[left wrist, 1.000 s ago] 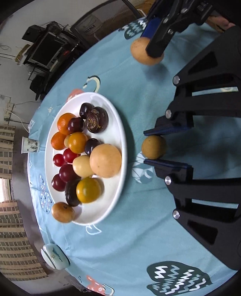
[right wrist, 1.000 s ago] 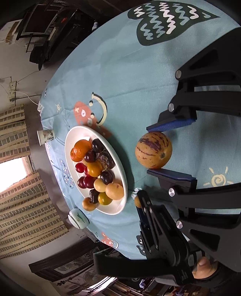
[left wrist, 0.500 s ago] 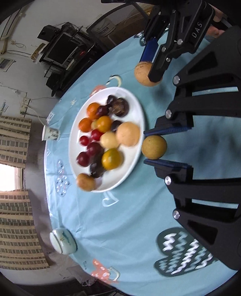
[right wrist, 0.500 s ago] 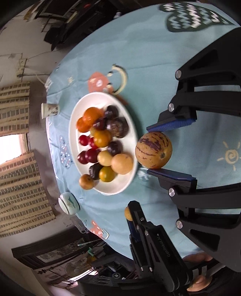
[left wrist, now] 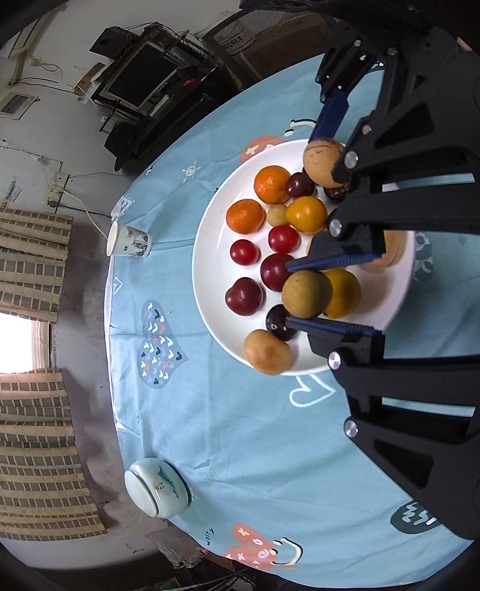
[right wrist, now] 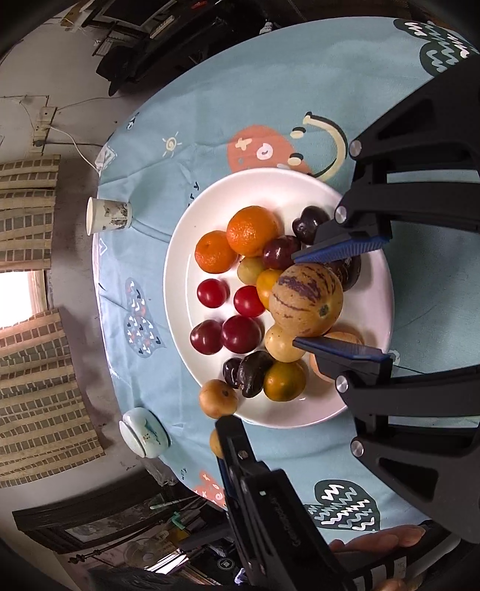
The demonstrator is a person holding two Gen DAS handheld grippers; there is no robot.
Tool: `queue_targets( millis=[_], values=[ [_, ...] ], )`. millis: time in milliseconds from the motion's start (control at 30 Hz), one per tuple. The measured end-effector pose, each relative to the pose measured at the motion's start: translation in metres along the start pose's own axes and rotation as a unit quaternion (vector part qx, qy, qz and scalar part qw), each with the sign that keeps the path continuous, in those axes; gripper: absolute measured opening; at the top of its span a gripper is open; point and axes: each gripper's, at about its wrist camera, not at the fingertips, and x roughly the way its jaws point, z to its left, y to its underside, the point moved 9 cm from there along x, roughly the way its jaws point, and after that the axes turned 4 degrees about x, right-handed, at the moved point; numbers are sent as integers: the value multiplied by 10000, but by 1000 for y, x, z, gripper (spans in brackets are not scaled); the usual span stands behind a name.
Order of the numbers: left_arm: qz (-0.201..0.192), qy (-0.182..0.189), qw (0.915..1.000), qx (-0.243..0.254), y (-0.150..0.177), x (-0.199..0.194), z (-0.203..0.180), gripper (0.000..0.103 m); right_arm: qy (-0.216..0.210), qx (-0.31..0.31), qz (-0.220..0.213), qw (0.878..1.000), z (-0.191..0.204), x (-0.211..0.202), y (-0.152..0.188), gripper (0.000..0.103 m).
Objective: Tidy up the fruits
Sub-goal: 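Carry both fruits to the plate and open both tools to release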
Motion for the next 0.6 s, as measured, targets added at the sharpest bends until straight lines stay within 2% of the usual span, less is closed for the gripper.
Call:
queue_targets(
  millis=[400, 433, 467, 500, 533, 600],
  values=[
    [284, -87, 9995, 54, -10, 37, -10, 26, -3, -70, -57, 10000, -3, 21, -13, 41],
    [268, -98, 9996, 58, -11, 37, -9, 35, 19, -137, -81, 9999, -2, 22, -13, 47],
    [250, -122, 9996, 60, -13, 36, -8, 47, 92, -190, -122, 9997, -3, 22, -14, 62],
    [181, -171, 9997, 39, -14, 33, -6, 78, 237, -268, -261, 9990, -4, 17, -16, 67],
    [20, -238, 9997, 0, -17, 27, -4, 85, 349, -340, -396, 9980, -5, 13, -17, 67],
    [-179, -388, 9991, -21, -19, 15, 1, 89, 564, -455, -523, 9960, -9, 6, -18, 67]
  ],
)
